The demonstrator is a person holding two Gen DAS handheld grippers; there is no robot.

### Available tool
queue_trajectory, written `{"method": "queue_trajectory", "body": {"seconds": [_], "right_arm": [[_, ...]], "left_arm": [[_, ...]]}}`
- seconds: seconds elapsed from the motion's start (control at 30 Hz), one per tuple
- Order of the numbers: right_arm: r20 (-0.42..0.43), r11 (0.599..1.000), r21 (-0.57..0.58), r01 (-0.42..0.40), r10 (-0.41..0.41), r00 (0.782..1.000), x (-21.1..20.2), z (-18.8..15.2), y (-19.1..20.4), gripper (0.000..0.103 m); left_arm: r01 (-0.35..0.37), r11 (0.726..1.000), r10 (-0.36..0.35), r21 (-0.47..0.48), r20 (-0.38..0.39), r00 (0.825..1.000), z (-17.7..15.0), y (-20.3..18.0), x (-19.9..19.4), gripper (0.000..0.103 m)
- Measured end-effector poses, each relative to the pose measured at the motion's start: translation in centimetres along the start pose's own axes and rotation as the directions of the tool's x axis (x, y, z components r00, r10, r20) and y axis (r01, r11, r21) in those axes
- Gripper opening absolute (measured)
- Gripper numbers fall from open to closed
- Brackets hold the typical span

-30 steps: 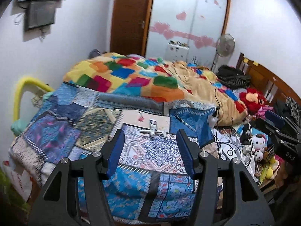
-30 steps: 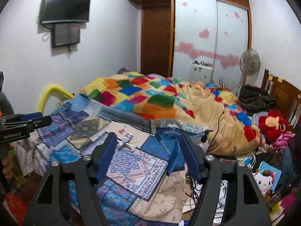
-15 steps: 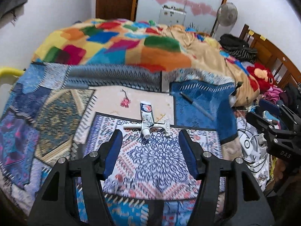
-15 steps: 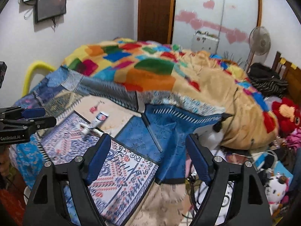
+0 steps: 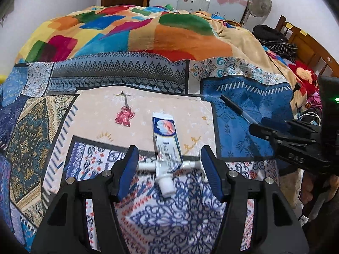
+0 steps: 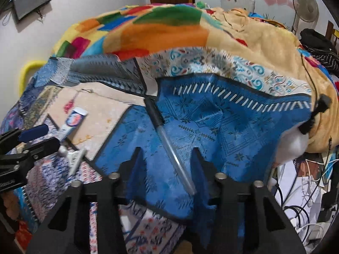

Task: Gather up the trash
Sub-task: 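Grasp the toothpaste tube with the left tool while the right tool grasps the clear pen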

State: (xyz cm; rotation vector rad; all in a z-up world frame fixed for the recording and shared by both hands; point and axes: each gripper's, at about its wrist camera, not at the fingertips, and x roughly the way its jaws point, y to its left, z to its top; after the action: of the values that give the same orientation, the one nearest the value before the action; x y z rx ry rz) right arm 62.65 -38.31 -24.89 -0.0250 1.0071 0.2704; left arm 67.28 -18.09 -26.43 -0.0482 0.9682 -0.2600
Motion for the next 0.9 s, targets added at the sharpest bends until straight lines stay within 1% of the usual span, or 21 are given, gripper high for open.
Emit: {"method": "queue_trajectory", "body": {"seconds": [0.07, 0.13, 0.2, 0.23, 0.3, 0.33, 0.47, 0.57, 0.7, 0.9], "right_arm": [[0.025, 0.999, -0.028, 0.038, -0.038, 0.999, -0.1, 0.0, 0.3, 0.032], [0.028, 0.998, -0.044, 0.047, -0.046, 0.999, 0.1, 0.3, 0.5, 0.027], [0.042, 0.994, -0.075, 0.074, -0.071, 0.997, -0.1, 0.1, 0.9, 0.016], [0.048, 0.993, -0.085, 0.08, -0.077, 0.996, 0.0, 0.1, 0.9, 0.013], [0.054, 0.992, -0.099, 0.078, -0.072, 0.996, -0.3, -0.3, 1.3, 0.009], [0.056, 0.99, -0.108, 0.086, -0.08, 0.995, -0.6, -0.6, 1.6, 0.009], [0.041, 0.991, -0.105, 0.087, -0.083, 0.996, -1.1, -1.1, 2.2, 0.008], [0.054, 0.99, -0.105, 0.09, -0.085, 0.995, -1.9, -1.4, 2.7, 0.008], [0.072, 0.995, -0.08, 0.058, -0.052, 0.996, -3.5, -1.0, 3.1, 0.008], [0.122, 0.998, -0.061, 0.023, -0.015, 0.992, -8.3, -0.7, 4.1, 0.008]], "left_arm": [[-0.011, 1.0, 0.011, 0.001, 0.005, 1.0, 0.1, 0.0, 0.4, 0.059], [-0.005, 1.0, 0.005, 0.0, -0.004, 1.0, 0.2, 0.0, 1.0, 0.057], [0.004, 1.0, -0.004, -0.006, -0.017, 1.0, 0.1, 0.0, 1.4, 0.05], [0.003, 1.0, -0.004, -0.008, -0.024, 1.0, 0.1, -0.1, 1.7, 0.048], [-0.006, 1.0, 0.006, -0.002, -0.033, 0.999, 0.1, -0.2, 2.0, 0.031], [0.007, 1.0, -0.007, 0.001, -0.036, 0.999, 0.1, -0.3, 2.1, 0.027], [0.015, 1.0, -0.015, -0.006, -0.036, 0.999, 0.0, -0.4, 1.6, 0.027], [0.019, 1.0, -0.019, -0.004, -0.02, 1.0, 0.0, -0.6, 0.4, 0.027], [0.023, 1.0, -0.023, 0.003, 0.013, 1.0, 0.2, -1.1, -2.3, 0.027], [0.023, 0.999, -0.024, 0.024, 0.079, 0.997, 0.4, -2.3, -8.1, 0.027]]}}
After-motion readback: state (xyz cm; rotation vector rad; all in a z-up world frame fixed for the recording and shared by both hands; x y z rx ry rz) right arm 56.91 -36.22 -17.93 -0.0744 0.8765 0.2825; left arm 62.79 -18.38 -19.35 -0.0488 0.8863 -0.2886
